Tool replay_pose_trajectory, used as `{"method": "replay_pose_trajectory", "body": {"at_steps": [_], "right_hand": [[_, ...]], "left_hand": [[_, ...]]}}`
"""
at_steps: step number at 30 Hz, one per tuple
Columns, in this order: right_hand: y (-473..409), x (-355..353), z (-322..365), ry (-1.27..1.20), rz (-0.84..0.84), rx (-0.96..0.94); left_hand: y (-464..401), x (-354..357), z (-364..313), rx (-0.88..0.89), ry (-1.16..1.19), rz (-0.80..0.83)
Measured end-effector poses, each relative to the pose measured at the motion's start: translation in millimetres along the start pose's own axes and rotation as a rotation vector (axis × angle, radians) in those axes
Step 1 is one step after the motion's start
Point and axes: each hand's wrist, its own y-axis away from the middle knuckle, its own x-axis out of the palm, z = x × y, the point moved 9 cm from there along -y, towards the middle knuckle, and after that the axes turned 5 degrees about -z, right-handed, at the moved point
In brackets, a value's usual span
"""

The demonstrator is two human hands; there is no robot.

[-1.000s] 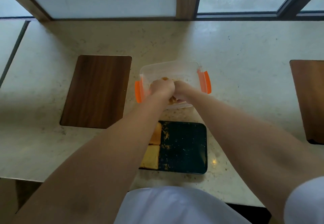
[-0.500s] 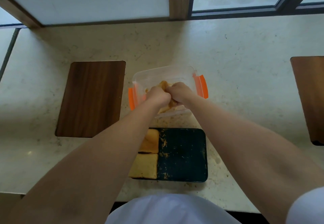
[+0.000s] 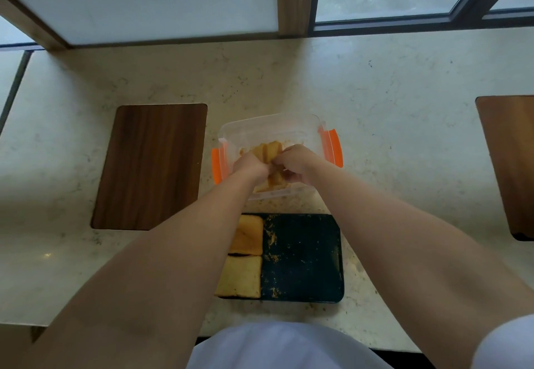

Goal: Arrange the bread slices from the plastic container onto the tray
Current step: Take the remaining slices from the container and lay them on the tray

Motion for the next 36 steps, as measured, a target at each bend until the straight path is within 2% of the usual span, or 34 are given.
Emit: {"method": "replay_pose_trajectory", "body": {"at_steps": [5, 8, 12, 16, 21, 24, 26, 28, 30, 32, 34, 36], "right_hand": [[6.8, -9.5, 8.6, 0.070, -0.083, -0.052], [18.9, -16.7, 23.5, 0.139, -0.162, -0.154], [49.8, -31.6, 40.2, 0.115, -0.262, -0.302], [111.0, -61.0, 49.2, -0.062, -0.384, -0.497], [197.8, -67.3, 15.6, -0.381, -0.233, -0.648], [218.0, -51.8, -39.5, -0.474, -0.142, -0.523], [216.6, -40.4, -82.9, -0.441, -0.168, -0.408], [206.3, -27.7, -130.0, -0.500, -0.174, -0.226], [196.1, -7.4, -173.7, -0.749, -0.093, 0.029], [191.8, 14.8, -202.2, -1.029, 0.006, 0.266], [187.7, 24.4, -215.8, -1.152, 0.015, 0.365], [181.7, 25.9, -220.3, -1.190, -0.029, 0.374]], "left_hand": [[1.5, -3.2, 1.3, 0.010, -0.143, 0.004], [1.6, -12.4, -4.3, 0.054, -0.204, -0.088], [10.2, -23.2, -15.1, 0.138, 0.015, -0.103], [51.6, -53.1, -35.6, 0.325, 0.236, -0.143], [142.2, -80.1, -28.8, 0.642, 0.241, -0.234], [180.9, -59.9, 4.6, 0.714, 0.204, -0.216], [185.0, -36.6, 36.5, 0.663, 0.191, -0.197], [176.6, -12.8, 74.6, 0.510, 0.193, -0.178], [166.3, 10.7, 117.2, 0.281, 0.264, -0.108], [160.2, 31.5, 148.5, 0.093, 0.432, -0.004], [158.7, 42.8, 164.7, -0.029, 0.554, 0.047], [157.5, 43.9, 170.3, -0.068, 0.606, 0.044]]}}
